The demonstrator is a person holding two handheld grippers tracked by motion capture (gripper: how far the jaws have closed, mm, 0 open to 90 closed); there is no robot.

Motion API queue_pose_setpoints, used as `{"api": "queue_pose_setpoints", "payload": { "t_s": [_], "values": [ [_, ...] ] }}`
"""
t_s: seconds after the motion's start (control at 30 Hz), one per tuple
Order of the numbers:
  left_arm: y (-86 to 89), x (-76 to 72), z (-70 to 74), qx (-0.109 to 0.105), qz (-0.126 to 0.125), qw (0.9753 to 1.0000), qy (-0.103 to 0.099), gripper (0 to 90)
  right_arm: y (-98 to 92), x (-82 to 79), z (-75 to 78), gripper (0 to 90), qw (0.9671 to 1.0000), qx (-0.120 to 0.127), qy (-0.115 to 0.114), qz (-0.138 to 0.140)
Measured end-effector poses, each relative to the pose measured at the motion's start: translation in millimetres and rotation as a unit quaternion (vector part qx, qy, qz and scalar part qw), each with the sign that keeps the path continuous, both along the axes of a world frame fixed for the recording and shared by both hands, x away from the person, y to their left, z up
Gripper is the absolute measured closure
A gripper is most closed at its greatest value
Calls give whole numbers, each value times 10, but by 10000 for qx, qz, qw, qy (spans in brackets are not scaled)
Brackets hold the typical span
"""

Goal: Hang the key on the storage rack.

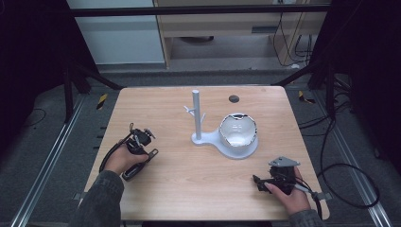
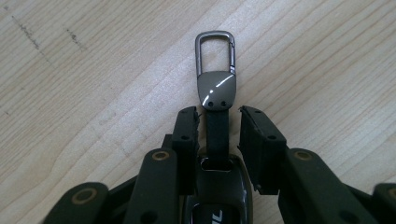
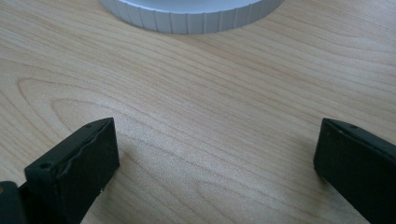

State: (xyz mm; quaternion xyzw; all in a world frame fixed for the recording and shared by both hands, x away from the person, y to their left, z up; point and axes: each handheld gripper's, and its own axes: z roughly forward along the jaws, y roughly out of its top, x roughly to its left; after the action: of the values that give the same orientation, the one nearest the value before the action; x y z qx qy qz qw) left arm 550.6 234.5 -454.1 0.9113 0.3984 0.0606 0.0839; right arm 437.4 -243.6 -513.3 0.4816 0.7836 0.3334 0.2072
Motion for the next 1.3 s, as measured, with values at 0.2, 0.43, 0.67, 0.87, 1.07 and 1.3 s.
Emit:
{"api": "queue_pose_setpoints", "payload": {
  "t_s": [0.2, 0.43, 0.67, 0.87, 1.07, 1.3],
  "values": [
    [15, -4, -14, 75, -29, 10000, 50, 693, -1, -1, 0, 4, 10000, -8, -1, 5],
    [4, 3, -33, 61, -79, 9999, 49, 715, 0, -1, 0, 4, 10000, -2, 0, 2],
    [-14, 11, -51, 155, -59, 9998, 75, 793, -1, -1, 0, 4, 10000, -7, 0, 6],
    [2, -31, -14, 54, -34, 10000, -25, 800, -1, -1, 0, 4, 10000, -7, 0, 6],
    [64, -115, 97, -147, 21, 9997, -198, 801, -1, 0, 0, 4, 10000, -7, 0, 7],
    [101, -237, 189, -444, -30, 9979, -463, 802, -3, 3, 1, 4, 10000, -9, 2, 35]
  ]
}}
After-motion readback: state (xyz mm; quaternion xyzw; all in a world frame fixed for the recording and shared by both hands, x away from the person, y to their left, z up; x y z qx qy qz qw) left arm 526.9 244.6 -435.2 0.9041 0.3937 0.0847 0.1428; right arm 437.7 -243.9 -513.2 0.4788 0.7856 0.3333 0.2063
